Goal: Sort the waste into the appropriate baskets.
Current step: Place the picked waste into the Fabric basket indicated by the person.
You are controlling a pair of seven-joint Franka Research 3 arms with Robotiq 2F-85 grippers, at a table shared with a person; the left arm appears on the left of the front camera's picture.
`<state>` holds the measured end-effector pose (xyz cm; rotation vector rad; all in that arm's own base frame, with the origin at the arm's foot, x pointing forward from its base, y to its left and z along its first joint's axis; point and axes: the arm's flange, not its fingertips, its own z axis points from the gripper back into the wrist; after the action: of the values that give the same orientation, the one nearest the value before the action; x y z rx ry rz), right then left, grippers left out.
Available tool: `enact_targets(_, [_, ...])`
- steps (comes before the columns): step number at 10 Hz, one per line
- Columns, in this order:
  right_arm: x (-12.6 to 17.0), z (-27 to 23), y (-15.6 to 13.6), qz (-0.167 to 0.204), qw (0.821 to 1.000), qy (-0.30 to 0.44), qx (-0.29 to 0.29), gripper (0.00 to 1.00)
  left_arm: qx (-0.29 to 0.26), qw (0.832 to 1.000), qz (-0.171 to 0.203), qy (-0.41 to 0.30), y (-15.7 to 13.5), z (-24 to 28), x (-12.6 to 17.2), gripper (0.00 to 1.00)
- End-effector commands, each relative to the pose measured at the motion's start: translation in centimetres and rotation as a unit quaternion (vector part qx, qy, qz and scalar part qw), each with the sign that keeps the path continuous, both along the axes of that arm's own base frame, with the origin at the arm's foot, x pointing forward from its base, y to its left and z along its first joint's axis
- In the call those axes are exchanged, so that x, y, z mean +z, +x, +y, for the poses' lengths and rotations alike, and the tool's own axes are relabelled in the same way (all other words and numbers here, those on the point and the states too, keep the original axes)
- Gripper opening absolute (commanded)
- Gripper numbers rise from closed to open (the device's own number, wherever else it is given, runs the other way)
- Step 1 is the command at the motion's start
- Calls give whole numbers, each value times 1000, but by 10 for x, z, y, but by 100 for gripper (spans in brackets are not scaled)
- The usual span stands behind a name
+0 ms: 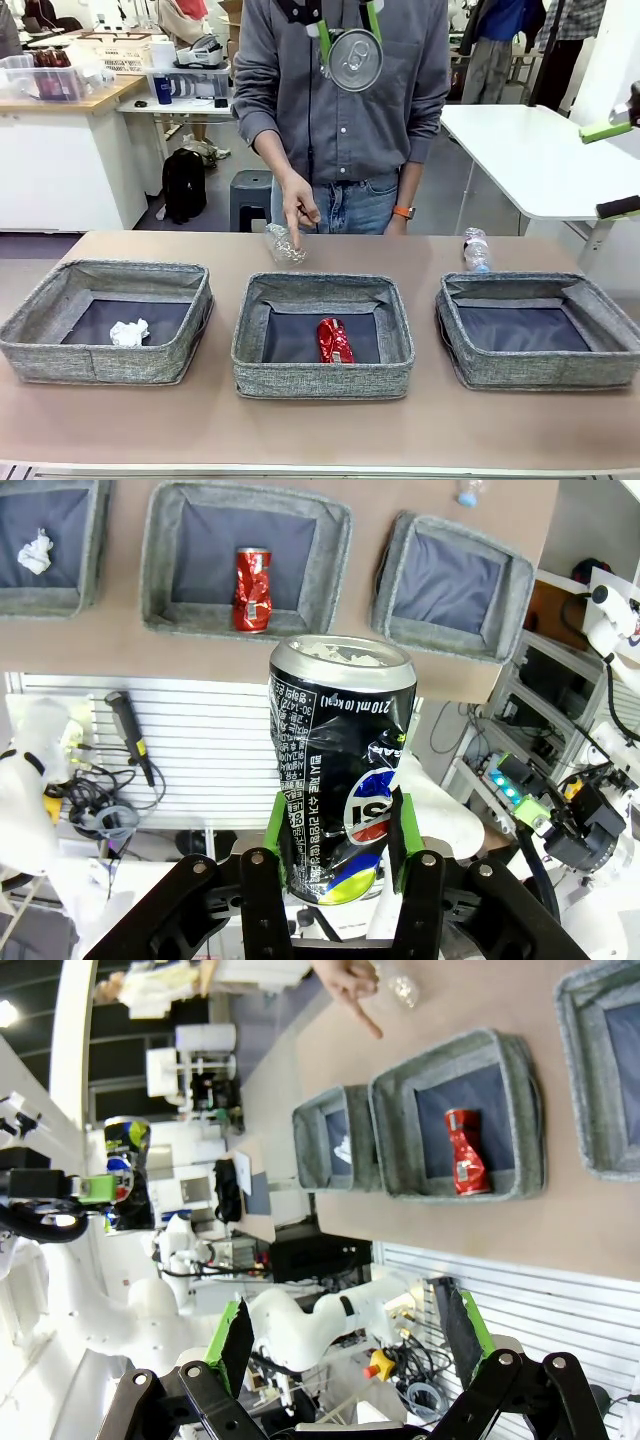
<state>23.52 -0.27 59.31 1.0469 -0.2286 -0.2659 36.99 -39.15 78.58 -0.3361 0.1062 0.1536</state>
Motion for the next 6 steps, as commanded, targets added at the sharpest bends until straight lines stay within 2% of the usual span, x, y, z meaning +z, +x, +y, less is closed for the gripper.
enact_targets(1, [1, -1, 1, -8, 1000, 8, 3, 100, 3, 1000, 3, -6, -2, 1, 3, 43])
enact_targets(5, [1, -1, 1, -8, 1000, 8, 3, 100, 0, 1000, 0, 0, 0, 0, 0, 43])
enact_targets(6, [1, -1, 1, -8, 1000, 8, 3, 100, 0, 1000, -24, 17, 3, -1, -25, 43])
